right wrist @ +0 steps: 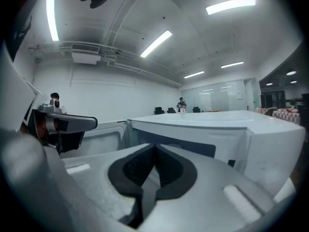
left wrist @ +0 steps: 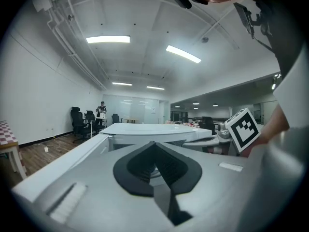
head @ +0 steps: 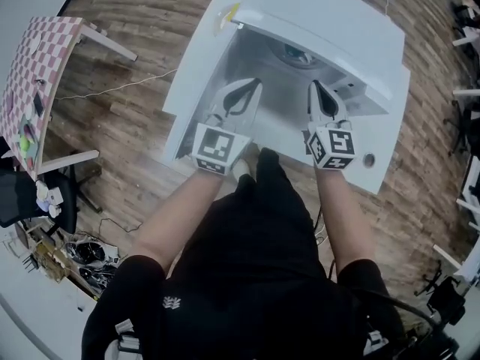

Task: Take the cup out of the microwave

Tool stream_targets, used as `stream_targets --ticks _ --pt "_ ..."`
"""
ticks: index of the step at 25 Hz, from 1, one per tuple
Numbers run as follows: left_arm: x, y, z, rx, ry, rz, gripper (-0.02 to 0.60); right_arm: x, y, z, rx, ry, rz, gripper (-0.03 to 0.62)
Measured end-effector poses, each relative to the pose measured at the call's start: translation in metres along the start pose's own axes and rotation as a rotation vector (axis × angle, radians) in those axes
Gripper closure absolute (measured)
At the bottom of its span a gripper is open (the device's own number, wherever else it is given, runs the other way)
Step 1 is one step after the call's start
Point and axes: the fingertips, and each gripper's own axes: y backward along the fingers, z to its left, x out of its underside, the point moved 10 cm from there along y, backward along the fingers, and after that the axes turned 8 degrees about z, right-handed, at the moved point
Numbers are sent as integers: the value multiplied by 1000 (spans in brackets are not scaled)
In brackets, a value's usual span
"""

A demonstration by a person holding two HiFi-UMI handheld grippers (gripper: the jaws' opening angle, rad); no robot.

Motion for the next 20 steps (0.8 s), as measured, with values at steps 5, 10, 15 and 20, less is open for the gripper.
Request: stream_targets --ticks 5,10,15,20 --pt "21 -35 18 -19 9 50 581 18 -49 -18 -2 20 0 479" --pt "33 -51 33 -34 30 65 581 28 -88 -29 4 75 59 287" --pt "46 -67 44 -45 52 70 581 40 -119 -36 -4 18 76 244" --pt "52 -77 47 -49 65 78 581 44 -141 -39 -8 25 65 173"
